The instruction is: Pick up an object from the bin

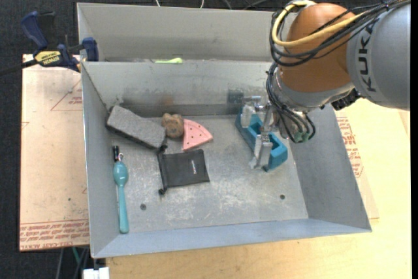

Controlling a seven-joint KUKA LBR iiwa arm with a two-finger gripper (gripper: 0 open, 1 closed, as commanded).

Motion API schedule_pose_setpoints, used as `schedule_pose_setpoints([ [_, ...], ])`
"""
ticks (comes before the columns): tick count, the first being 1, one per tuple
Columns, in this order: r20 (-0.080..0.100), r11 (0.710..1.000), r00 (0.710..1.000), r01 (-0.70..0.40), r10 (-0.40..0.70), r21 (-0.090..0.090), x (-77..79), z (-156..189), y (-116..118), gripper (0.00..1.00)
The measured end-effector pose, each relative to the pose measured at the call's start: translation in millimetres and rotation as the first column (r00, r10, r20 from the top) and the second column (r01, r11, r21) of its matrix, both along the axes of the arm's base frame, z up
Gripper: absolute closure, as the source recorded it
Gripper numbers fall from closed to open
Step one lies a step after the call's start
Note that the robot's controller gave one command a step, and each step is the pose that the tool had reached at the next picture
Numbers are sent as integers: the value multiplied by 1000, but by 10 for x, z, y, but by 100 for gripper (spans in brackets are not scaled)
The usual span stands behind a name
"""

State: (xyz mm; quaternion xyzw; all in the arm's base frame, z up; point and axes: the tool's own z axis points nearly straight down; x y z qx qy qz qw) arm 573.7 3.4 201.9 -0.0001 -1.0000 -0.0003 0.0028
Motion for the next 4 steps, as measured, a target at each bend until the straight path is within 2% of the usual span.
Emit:
schedule_pose_setpoints([
  [1,7,1000,1000,0,0,0,16,36,0,0],
  [2,13,994,994,113,-113,1,45,-291,237,0],
  [3,10,996,996,87,-87,1,-529,-970,746,0],
  [4,13,1000,999,30,-30,1,-42,-1141,862,0],
])
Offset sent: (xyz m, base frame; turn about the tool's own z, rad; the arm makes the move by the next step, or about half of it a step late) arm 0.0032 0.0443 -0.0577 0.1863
